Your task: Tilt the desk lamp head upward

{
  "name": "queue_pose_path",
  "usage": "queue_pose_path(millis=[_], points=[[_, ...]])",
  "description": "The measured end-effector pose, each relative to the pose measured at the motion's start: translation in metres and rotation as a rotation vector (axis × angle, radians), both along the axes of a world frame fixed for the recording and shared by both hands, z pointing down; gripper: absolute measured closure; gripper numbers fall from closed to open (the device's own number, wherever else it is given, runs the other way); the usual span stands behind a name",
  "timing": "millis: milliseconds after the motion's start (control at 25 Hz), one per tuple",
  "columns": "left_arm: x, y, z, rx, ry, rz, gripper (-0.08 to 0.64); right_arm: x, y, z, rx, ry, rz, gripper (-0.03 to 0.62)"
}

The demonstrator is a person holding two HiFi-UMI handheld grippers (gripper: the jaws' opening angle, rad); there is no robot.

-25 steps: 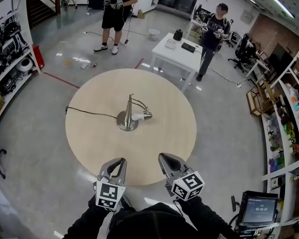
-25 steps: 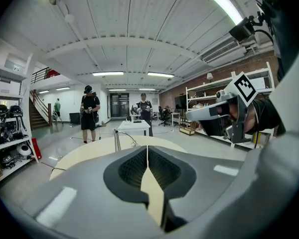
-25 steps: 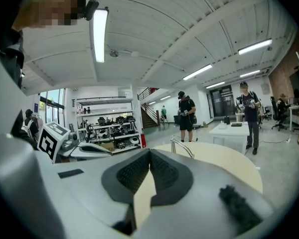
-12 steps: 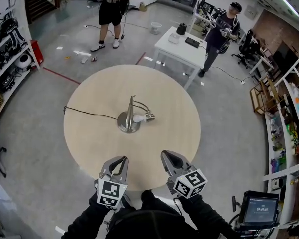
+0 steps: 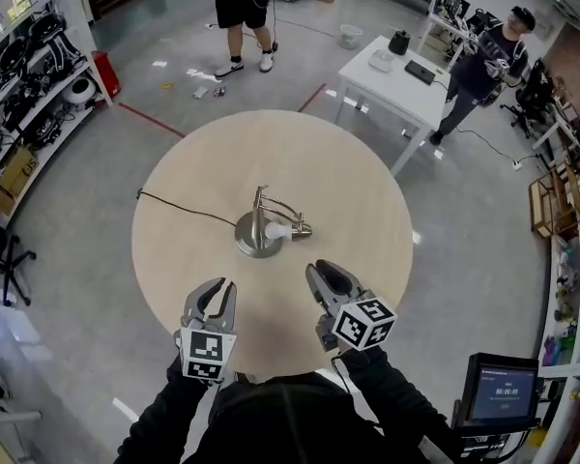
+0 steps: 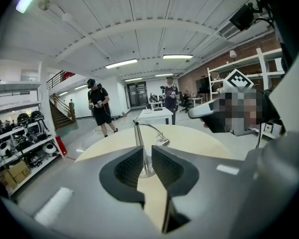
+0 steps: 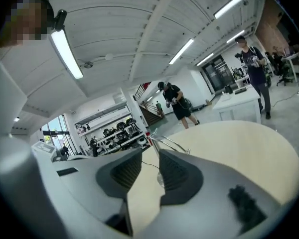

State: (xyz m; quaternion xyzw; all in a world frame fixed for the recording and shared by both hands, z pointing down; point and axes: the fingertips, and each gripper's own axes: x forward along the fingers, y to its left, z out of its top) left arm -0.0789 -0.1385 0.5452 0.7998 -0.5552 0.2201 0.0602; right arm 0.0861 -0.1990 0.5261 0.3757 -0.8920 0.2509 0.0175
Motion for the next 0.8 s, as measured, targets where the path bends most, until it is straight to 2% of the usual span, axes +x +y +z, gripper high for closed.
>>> queue_pose_path(millis=[200,360,600,800], points=[[-0.001,-0.017,0.024,-0.066,-0.014,-0.09,0.479,0.002,-0.031,0.029,-0.071,0.002,-0.052,0.385],[-0.007,-0.031,0.041,-0.116,-0.028,-0.118,0.453,-0.002,-0.048,0.047,-0.118,0.003,-0.064,0.345],[-0.014,-0.057,0.084,-0.184,-0.039,-0.074,0.44,-0.004,-0.067,0.083,-0.214,-0.006,-0.013,0.314],[-0.018,-0.086,0.125,-0.246,-0.013,-0.041,0.416,-0.007,-0.083,0.112,-0.298,-0.052,0.06,0.307]])
